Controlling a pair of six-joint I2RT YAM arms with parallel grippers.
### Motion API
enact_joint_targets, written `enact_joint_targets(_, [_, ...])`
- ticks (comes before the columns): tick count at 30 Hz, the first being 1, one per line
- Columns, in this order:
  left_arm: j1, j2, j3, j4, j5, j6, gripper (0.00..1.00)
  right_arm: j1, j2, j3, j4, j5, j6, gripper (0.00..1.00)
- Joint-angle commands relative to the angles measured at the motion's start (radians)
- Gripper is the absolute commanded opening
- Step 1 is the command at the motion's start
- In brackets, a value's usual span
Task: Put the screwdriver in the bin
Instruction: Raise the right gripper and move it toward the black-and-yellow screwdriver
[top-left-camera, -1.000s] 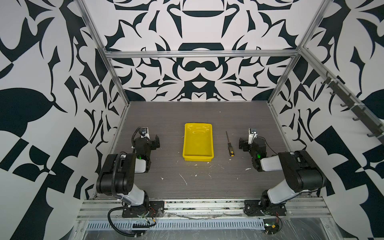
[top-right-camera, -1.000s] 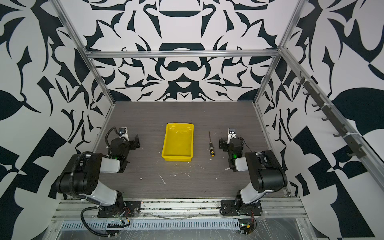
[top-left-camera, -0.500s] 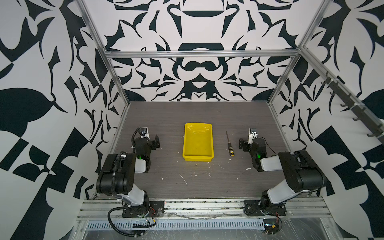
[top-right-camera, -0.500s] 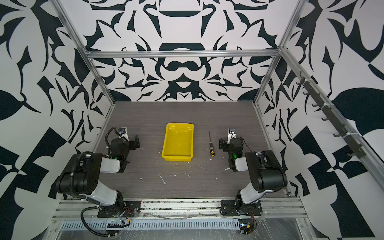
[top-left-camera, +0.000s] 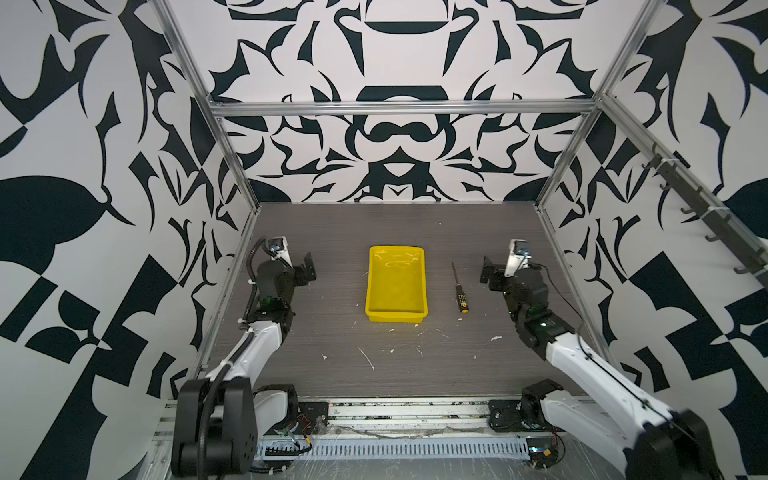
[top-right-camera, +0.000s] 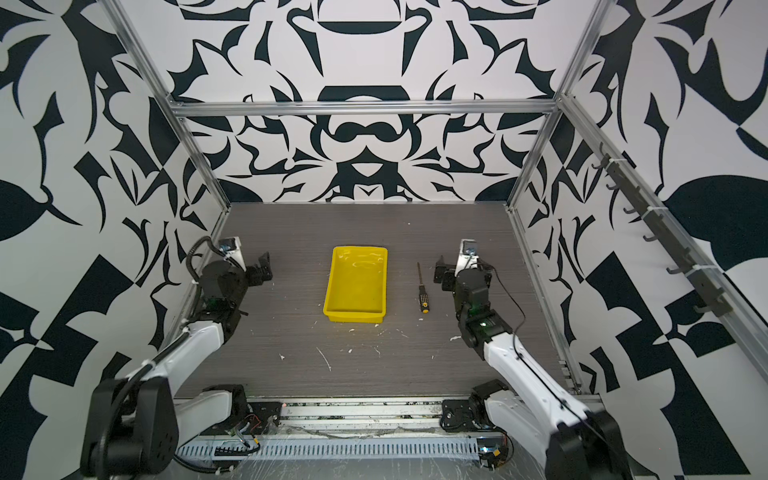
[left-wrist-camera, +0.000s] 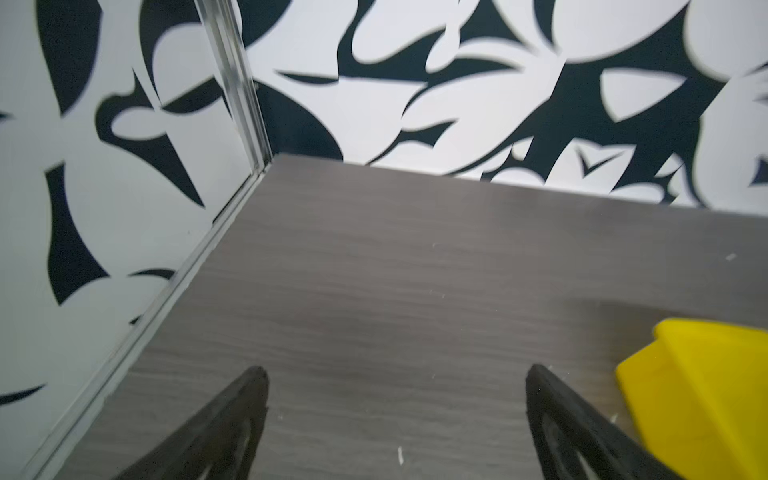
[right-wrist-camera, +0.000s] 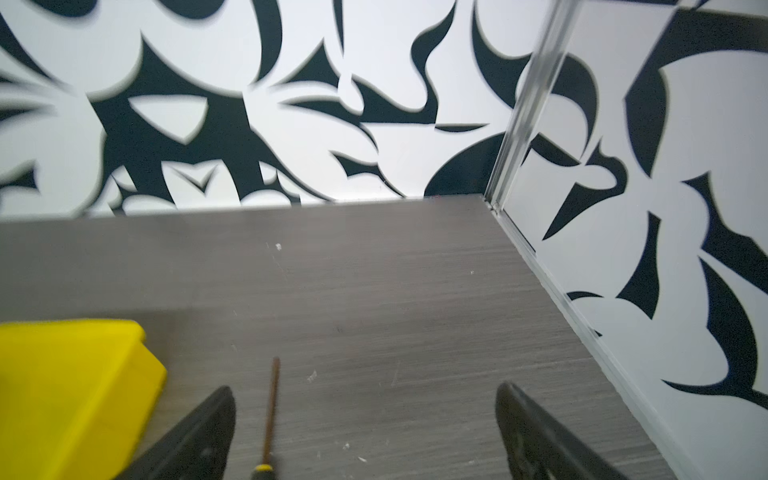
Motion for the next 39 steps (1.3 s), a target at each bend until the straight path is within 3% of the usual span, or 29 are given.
enact_joint_targets(1, [-0.008,-0.111,0.023,-0.403,0.126,-0.249,1.00,-0.002,-0.112,-0.013,-0.490,-0.050,0.285,1.00])
enact_joint_targets(4, [-0.010,-0.205,0.036,-0.622,0.154,-0.429,1.00,-0.002,-0.217,-0.130,-0.534,-0.131,0.337,1.00])
enact_joint_targets(6, [-0.010,-0.263,-0.015,-0.643,0.199,-0.435,0.99,-0.002,-0.273,-0.225,-0.495,-0.144,0.447,1.00])
enact_joint_targets(9, [-0.010,-0.327,-0.111,-0.651,0.210,-0.430,1.00,-0.002,-0.340,-0.250,-0.464,-0.153,0.379,1.00])
enact_joint_targets(11, [-0.009,-0.342,-0.189,-0.594,0.229,-0.510,0.99,-0.002,-0.357,-0.261,-0.464,-0.129,0.387,1.00])
enact_joint_targets(16, [-0.010,-0.328,-0.149,-0.681,0.161,-0.531,0.99,-0.002,-0.367,-0.263,-0.481,-0.123,0.402,1.00])
enact_joint_targets(20, [-0.011,-0.272,-0.182,-0.600,0.290,-0.548,0.99,-0.002,-0.404,-0.269,-0.500,-0.125,0.412,1.00])
enact_joint_targets(25, [-0.010,-0.189,-0.133,-0.659,0.252,-0.551,0.99,-0.002,-0.459,-0.292,-0.502,-0.105,0.426,1.00])
enact_joint_targets(33, [-0.010,-0.201,-0.153,-0.629,0.270,-0.552,1.00,-0.003,-0.319,-0.264,-0.493,-0.022,0.493,1.00])
enact_joint_targets(39, [-0.010,-0.197,-0.153,-0.622,0.276,-0.554,1.00,-0.002,-0.176,-0.167,-0.641,0.071,0.629,1.00])
